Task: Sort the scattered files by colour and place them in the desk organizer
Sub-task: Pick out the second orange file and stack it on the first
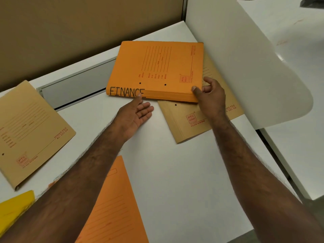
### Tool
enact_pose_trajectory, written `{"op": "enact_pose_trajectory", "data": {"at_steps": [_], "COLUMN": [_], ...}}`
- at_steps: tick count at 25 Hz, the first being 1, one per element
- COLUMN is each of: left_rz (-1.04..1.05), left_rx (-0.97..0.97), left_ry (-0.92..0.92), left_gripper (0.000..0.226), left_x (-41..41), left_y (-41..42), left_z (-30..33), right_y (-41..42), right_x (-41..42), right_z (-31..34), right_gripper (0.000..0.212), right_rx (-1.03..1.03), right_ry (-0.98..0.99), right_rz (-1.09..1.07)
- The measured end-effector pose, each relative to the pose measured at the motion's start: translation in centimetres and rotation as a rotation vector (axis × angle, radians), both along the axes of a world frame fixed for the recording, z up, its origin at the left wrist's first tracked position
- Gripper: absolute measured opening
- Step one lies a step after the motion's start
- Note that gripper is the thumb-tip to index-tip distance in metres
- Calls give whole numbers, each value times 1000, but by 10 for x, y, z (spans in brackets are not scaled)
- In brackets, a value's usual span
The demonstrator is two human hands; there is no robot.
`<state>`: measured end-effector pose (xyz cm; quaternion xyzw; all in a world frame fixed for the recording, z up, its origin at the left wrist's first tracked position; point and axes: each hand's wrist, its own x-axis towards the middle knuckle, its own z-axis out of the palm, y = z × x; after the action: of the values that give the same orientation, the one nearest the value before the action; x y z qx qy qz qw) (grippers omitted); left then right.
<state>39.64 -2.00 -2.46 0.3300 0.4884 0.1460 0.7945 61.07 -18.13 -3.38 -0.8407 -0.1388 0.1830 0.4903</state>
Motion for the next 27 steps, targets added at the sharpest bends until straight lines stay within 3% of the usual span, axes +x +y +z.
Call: {"op": "enact_pose_trajectory", "data": {"at_steps": [12, 22, 27], "left_rz": [-16, 61, 168], "left_rx": [-64, 39, 80], "left_ry": [-38, -178, -141], "left_gripper": [42, 54, 53], "left_x": [-38, -99, -140], "left_y": [-37, -81, -106], "left_z": [18, 34, 37], "right_y": [-35, -59, -82], "right_x": [-136, -243, -281], "right_z": [20, 40, 51], "right_gripper": [53, 45, 43], "right_rx": [340, 322, 299], "right_ry": [424, 269, 241], "right_rz": [68, 258, 359]}}
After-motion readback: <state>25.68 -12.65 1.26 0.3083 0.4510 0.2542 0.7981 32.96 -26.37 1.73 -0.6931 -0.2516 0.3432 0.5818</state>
